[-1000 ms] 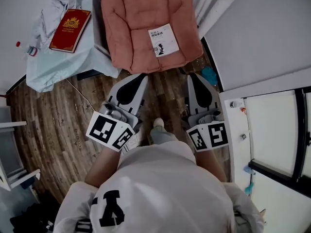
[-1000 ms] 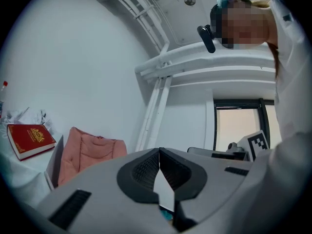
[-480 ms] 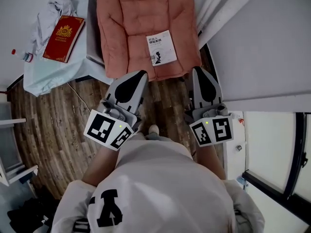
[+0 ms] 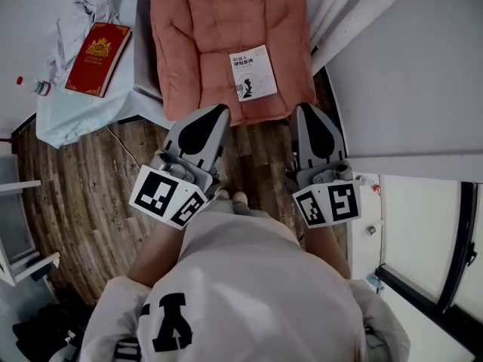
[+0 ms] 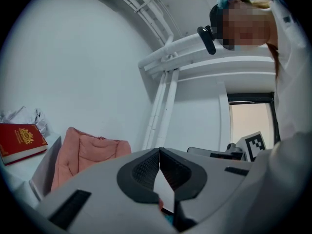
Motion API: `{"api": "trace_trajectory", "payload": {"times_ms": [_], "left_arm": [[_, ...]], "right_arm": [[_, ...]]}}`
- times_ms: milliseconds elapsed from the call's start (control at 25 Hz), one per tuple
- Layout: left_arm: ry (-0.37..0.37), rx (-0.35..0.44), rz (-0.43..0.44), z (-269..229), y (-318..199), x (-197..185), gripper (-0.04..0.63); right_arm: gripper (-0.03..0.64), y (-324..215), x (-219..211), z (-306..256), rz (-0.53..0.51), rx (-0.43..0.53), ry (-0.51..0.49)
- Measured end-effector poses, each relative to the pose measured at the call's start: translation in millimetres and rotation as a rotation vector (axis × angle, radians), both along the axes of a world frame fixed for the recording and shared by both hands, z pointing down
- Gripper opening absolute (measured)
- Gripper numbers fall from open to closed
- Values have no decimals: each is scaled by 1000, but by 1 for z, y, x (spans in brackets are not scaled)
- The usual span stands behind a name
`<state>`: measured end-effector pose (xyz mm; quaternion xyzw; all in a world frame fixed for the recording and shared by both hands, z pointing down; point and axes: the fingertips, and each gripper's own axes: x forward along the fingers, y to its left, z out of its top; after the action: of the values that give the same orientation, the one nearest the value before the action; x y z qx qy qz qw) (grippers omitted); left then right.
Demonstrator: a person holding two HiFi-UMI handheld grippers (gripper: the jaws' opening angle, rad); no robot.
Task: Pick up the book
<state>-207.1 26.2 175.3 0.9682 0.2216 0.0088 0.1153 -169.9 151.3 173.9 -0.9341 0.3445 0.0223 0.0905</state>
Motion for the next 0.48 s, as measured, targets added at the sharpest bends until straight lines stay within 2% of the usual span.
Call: {"api": "trace_trajectory", "payload": {"times_ms": [280, 480], "left_arm": [[-31, -19, -35, 10, -8, -2, 5], [-22, -42, -66, 11, -26, 16, 5]], "right_arm": [[35, -7, 7, 12, -20, 1, -25], [35, -24, 19, 15, -50, -17, -17]]}}
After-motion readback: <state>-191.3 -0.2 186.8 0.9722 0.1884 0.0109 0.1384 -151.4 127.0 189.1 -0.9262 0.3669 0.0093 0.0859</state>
